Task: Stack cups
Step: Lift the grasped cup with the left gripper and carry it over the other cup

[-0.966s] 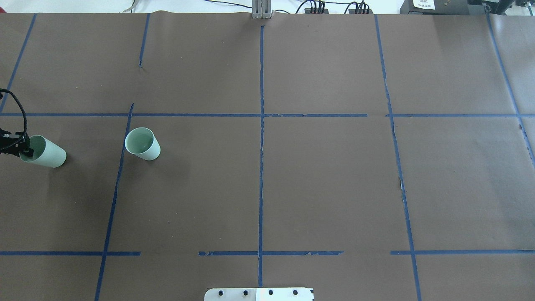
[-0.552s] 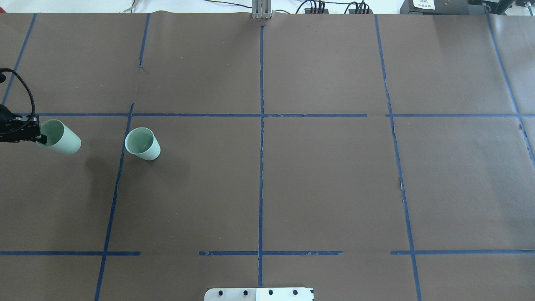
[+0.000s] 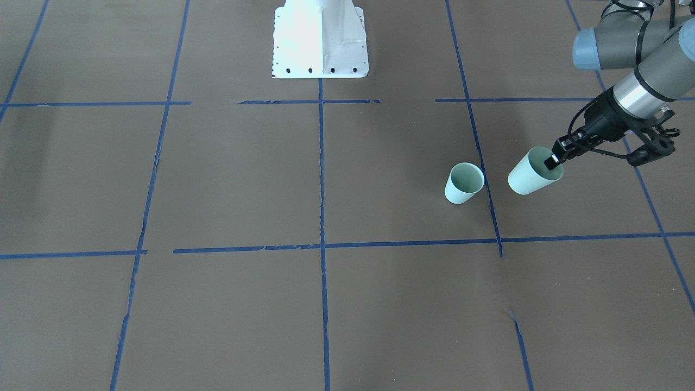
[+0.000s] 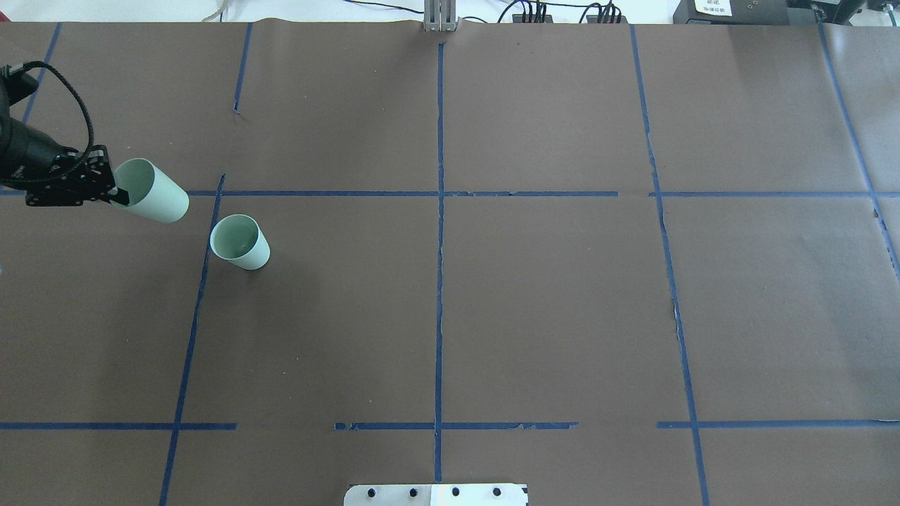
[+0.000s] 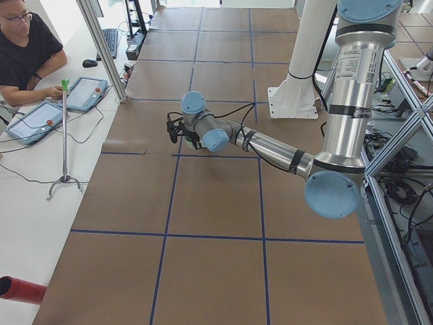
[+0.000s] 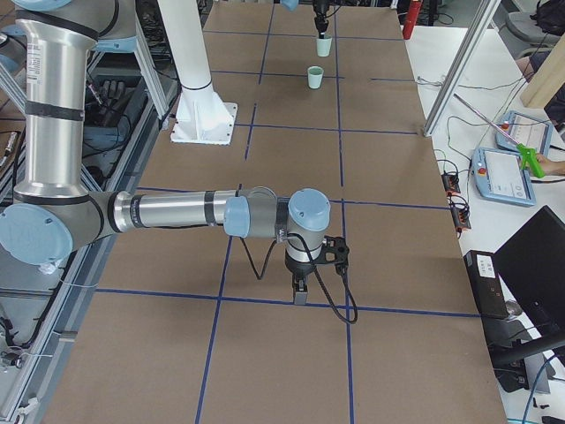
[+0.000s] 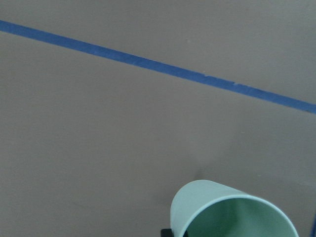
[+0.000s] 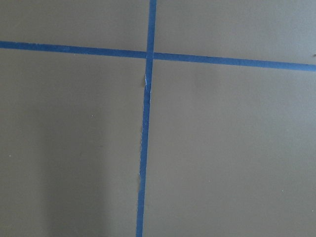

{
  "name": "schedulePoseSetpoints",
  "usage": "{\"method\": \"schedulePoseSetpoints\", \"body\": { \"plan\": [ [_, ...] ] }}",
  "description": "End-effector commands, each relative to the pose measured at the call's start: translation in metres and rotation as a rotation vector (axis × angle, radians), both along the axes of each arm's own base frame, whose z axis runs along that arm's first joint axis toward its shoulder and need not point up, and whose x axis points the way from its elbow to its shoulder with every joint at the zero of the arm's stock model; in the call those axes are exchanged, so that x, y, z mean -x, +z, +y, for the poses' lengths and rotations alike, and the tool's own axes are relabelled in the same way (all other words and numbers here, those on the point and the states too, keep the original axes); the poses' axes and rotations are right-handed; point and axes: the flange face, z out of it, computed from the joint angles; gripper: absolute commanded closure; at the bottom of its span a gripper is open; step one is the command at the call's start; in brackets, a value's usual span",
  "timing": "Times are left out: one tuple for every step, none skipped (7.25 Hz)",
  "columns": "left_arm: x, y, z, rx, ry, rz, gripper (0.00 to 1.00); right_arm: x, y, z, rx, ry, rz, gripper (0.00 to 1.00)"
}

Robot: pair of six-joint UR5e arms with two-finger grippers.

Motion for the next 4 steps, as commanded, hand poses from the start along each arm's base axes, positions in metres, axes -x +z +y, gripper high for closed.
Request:
{"method": "schedulePoseSetpoints", "body": {
  "plan": [
    [-0.05,-0.044,-0.008,0.078,-0.006,-0.007,1.0,0.0,0.0,0.0,0.0,0.0,0.0,0.0],
    [-0.066,-0.048,-0.008,0.072,-0.022,-0.047,1.0,0.0,0.0,0.0,-0.001,0.0,-0.001,0.0],
    [-0.076,-0.048,-0.003,0.072,-0.009,-0.051,1.0,0.0,0.0,0.0,0.0,0.0,0.0,0.0],
    [-0.076,-0.051,-0.001,0.076,-0.012,-0.047,1.0,0.0,0.0,0.0,0.0,0.0,0.0,0.0]
  ]
}}
